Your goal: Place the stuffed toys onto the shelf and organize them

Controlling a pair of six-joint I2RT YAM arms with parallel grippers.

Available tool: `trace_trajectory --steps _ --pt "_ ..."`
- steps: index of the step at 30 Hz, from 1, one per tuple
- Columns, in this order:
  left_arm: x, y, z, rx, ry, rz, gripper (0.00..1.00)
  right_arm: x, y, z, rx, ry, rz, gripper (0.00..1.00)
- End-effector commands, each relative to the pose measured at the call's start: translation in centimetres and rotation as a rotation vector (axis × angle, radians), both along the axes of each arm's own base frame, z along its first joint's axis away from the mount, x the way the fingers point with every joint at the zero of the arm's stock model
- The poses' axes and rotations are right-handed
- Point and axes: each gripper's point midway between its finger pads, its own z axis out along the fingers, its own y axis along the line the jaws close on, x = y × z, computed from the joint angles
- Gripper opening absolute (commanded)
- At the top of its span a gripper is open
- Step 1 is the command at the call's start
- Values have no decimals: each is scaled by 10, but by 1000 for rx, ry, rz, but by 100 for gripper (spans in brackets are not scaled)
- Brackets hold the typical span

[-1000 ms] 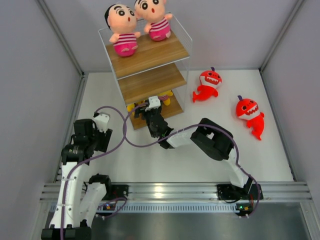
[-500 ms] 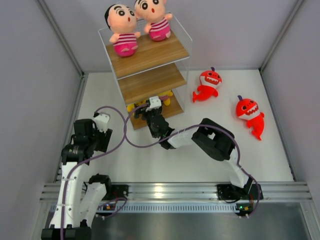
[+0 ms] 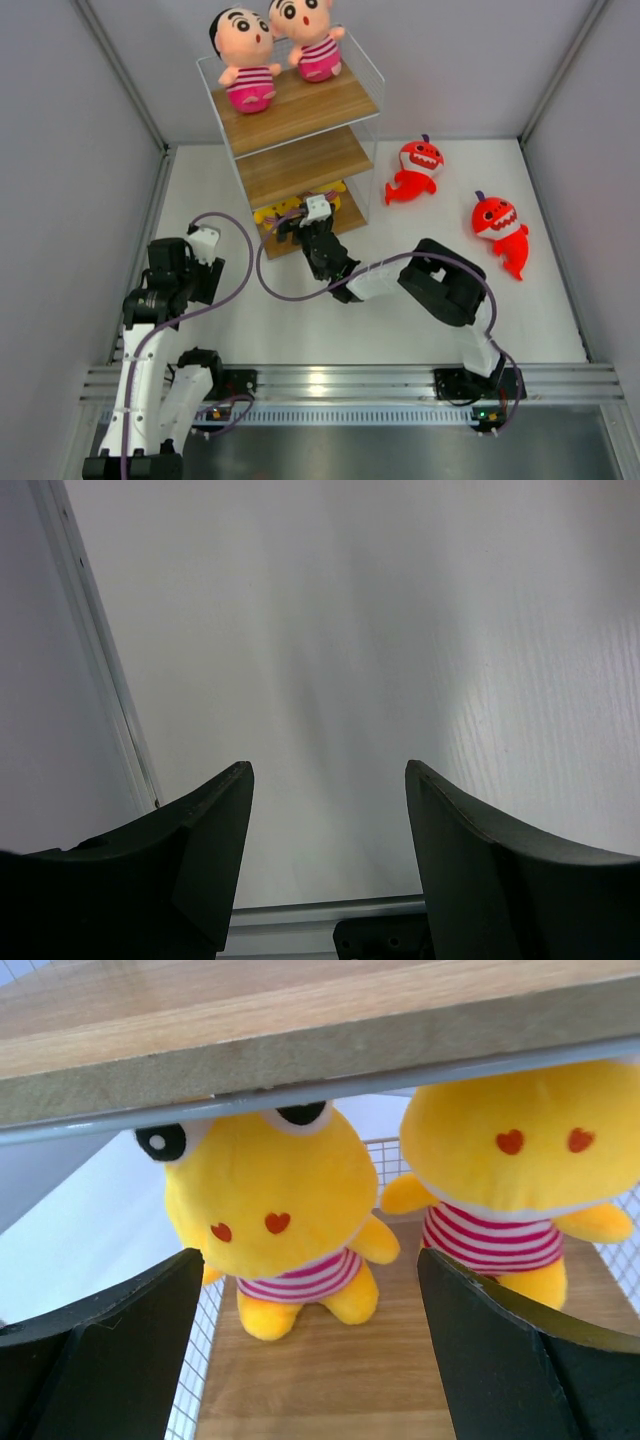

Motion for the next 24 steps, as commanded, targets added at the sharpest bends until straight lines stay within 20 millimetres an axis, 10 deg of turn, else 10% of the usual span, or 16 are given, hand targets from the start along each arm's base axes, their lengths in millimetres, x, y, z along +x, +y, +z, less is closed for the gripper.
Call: trace_trajectory --steps 1,14,24 --pt "8 -2 7 -2 -44 -11 68 -21 -10 41 44 -7 20 89" --pt "7 -2 5 0 -45 -13 68 -150 -48 13 -197 312 215 83" --pt "4 -1 4 7 -56 -18 69 -174 -192 27 -353 573 131 91"
